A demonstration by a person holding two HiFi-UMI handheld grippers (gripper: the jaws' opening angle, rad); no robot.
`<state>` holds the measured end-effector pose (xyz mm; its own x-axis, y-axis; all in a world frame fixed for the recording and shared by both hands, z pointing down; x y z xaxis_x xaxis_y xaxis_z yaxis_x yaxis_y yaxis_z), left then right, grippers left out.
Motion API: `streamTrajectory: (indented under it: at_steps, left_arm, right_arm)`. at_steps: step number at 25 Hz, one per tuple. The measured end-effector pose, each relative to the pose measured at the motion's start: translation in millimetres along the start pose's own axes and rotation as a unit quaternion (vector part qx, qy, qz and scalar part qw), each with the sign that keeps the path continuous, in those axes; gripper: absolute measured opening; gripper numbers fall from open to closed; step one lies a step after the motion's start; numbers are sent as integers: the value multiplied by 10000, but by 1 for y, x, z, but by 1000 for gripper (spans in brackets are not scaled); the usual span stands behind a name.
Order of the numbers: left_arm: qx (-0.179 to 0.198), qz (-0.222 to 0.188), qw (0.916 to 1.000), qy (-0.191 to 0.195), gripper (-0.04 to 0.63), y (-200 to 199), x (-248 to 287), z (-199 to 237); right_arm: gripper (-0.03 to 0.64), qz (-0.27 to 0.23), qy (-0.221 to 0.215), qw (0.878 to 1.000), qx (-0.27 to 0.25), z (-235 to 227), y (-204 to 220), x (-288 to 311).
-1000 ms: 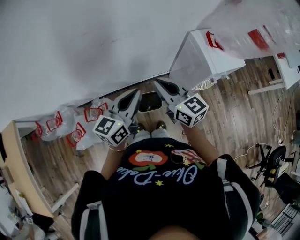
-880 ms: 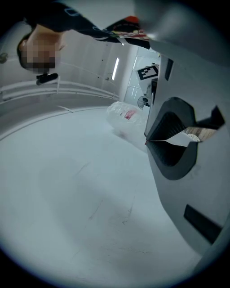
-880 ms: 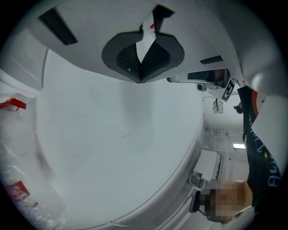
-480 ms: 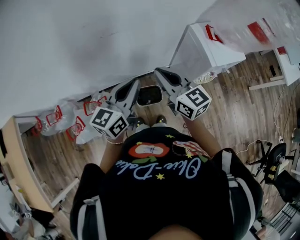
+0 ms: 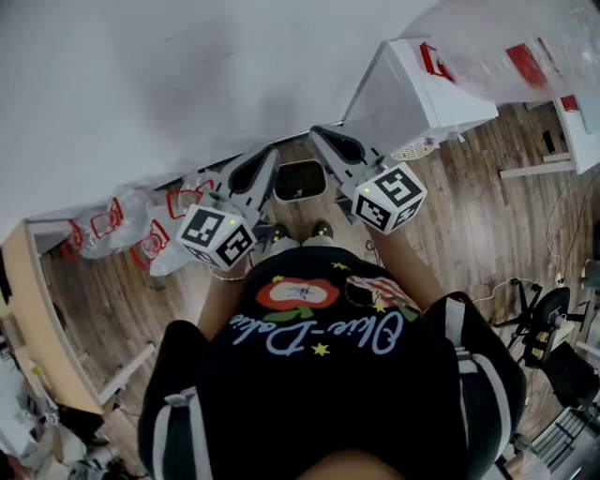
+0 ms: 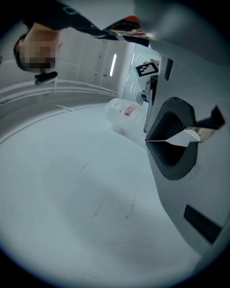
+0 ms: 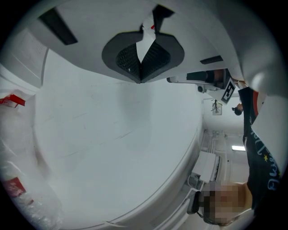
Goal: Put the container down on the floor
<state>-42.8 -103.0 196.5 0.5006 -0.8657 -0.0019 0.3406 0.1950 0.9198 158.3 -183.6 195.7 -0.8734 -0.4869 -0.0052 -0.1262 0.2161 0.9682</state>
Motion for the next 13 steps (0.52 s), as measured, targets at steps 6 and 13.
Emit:
streamTrajectory:
  at_steps: [6,13]
  left_arm:
    - [-56,-9,10000,-15,5,3,-3,3]
    - [-46,-16,10000,-20,5,1,0,6]
  right_arm:
    - [-2,-15,-7,10000,-5,1,0,3]
    - [-2,-2,-19,10000,5,-2,0,7]
Point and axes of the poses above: the fingertips, and each gripper's own axes: x forward along the fingers, z to its left, y out of its underside, the point moved 10 cm from there along -x, backward along the fingers, and after that the axes turned 4 degrees about -z, right-handed, at the moved point
